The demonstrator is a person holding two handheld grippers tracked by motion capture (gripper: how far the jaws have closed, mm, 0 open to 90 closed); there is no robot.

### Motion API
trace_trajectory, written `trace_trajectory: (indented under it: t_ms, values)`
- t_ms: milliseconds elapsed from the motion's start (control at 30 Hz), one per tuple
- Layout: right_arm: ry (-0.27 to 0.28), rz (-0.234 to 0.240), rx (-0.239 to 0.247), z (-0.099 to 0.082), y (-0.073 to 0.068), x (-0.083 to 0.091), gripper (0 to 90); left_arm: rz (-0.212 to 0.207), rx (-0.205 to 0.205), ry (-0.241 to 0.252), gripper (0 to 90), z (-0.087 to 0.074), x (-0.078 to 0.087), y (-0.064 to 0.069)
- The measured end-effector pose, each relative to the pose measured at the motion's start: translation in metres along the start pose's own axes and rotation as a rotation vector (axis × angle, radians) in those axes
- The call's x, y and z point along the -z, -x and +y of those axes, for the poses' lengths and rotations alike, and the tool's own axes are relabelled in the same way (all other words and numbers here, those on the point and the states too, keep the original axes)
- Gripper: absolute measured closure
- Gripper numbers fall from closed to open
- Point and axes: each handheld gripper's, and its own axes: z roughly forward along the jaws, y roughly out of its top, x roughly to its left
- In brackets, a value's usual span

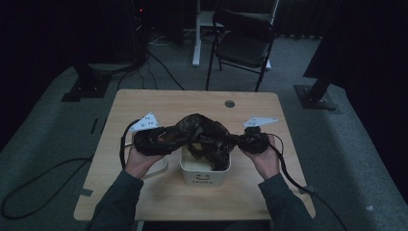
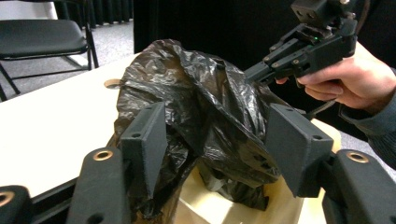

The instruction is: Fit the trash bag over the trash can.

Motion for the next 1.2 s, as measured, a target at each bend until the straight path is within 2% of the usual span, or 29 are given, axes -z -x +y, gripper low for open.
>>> trace_trajectory:
  t_ms: [100, 133, 200, 267, 433, 500, 567, 667, 800, 900, 1000, 1133, 1200]
  values:
    - [-0.001, 0.0, -0.001, 0.0, 0.0, 0.0, 89.5, 0.001, -0.005, -0.005, 36.7, -0.001, -0.001, 0.001]
    - [0.0, 0.001, -0.001, 0.0, 0.0, 0.0, 89.5, -0.013, -0.026, -0.039, 34.2, -0.003, -0.008, 0.006]
    - [0.001, 0.002, -0.004, 0.0, 0.0, 0.001, 89.5, 0.004, -0.048, -0.07, 31.0, -0.005, -0.014, 0.011]
    - [0.003, 0.005, -0.005, 0.0, 0.0, 0.001, 89.5, 0.013, -0.061, -0.086, 31.0, -0.005, -0.017, 0.013]
    - [0.007, 0.01, -0.002, 0.0, -0.002, 0.001, 89.4, 0.021, -0.122, -0.149, 32.0, -0.003, -0.039, 0.027]
    - [0.01, 0.013, -0.001, 0.0, -0.002, 0.002, 89.3, 0.026, -0.136, -0.165, 39.5, -0.002, -0.046, 0.029]
    - [0.011, 0.016, 0.0, 0.0, -0.002, 0.003, 89.2, 0.038, -0.129, -0.18, 52.7, 0.0, -0.053, 0.03]
    - [0.014, 0.024, 0.007, -0.001, -0.004, 0.003, 88.1, 0.028, -0.123, -0.19, 68.5, 0.004, -0.062, 0.03]
    - [0.025, 0.057, 0.035, -0.001, -0.007, 0.004, 84.1, 0.018, -0.117, -0.189, 80.2, 0.011, -0.072, 0.032]
    - [0.041, 0.078, 0.063, 0.0, -0.011, 0.006, 74.3, 0.013, -0.116, -0.19, 83.0, 0.016, -0.08, 0.033]
    - [0.07, 0.104, 0.114, 0.003, -0.017, 0.011, 63.9, 0.019, -0.107, -0.188, 83.6, 0.022, -0.088, 0.033]
    - [0.089, 0.121, 0.176, 0.004, -0.023, 0.019, 55.2, 0.03, -0.1, -0.192, 83.8, 0.028, -0.096, 0.031]
    - [0.103, 0.125, 0.19, 0.004, -0.024, 0.022, 52.9, 0.035, -0.093, -0.195, 83.7, 0.03, -0.1, 0.03]
